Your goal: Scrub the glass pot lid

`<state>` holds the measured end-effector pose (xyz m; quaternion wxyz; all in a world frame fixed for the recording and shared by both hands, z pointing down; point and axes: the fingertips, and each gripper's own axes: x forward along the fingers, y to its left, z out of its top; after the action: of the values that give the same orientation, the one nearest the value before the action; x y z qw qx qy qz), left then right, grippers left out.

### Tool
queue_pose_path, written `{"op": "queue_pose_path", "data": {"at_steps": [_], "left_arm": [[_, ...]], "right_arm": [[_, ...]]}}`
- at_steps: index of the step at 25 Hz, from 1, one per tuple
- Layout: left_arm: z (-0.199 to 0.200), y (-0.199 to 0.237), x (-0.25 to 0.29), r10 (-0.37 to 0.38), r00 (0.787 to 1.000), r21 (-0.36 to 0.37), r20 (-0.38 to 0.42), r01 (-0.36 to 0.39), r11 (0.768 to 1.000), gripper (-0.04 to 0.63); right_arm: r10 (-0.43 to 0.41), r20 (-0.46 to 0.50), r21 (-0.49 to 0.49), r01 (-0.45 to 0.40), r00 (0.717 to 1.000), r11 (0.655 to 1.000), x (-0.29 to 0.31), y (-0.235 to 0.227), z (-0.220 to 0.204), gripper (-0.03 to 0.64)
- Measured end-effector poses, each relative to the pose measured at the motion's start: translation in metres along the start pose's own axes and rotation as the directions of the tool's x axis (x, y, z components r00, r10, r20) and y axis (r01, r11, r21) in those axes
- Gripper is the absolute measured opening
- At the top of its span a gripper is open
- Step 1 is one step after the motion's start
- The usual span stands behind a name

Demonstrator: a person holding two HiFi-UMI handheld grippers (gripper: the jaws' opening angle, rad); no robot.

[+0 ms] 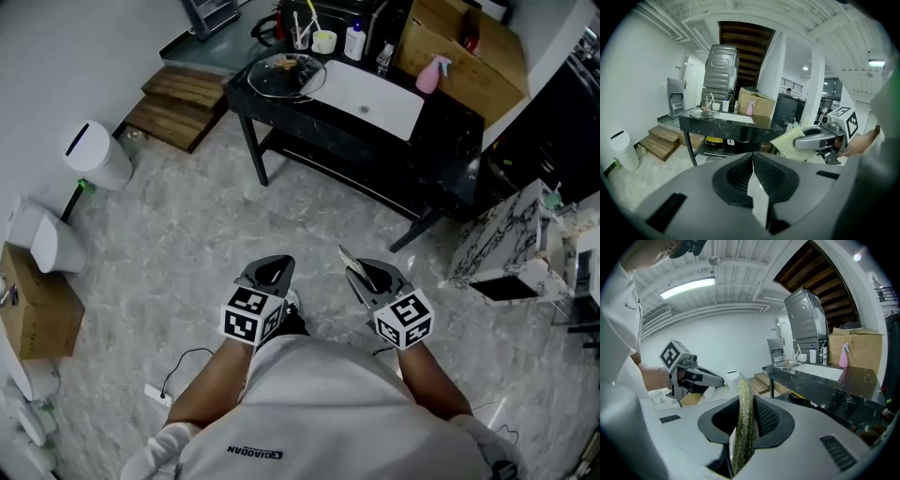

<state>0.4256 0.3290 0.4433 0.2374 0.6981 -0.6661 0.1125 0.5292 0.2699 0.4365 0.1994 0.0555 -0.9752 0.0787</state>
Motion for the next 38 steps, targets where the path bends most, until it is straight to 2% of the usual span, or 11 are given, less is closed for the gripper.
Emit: {"op": "queue_pose_path", "data": {"at_steps": [10,18,27,38], "left_arm": [[0.043,0.120,0.026,-0.017,1.000,0.019,0.010,0.017,1.000,0.018],[0.051,0.183,0.036,-0.036,0.999,0.011,0.012,0.036,0.999,0.018],[0.066,0.217,0.052,-0.024,1.000,0.002,0.019,0.024,1.000,0.018],[0.092,0.262,0.100,-0.002,1.000,0.010,0.007,0.001,1.000,0.018]], "right_arm": [[-0.050,-0.032,-0.017,0.049,0.998,0.999,0.111,-0.026,0.048,0.087],[-0.073,-0.042,-0.038,0.071,0.996,0.997,0.169,-0.035,0.075,0.087],[-0.073,-0.016,-0.038,0.072,0.997,0.997,0.202,-0.052,0.097,0.087],[-0.053,0.011,-0.012,0.053,0.999,0.998,0.259,-0.111,0.116,0.087]]}}
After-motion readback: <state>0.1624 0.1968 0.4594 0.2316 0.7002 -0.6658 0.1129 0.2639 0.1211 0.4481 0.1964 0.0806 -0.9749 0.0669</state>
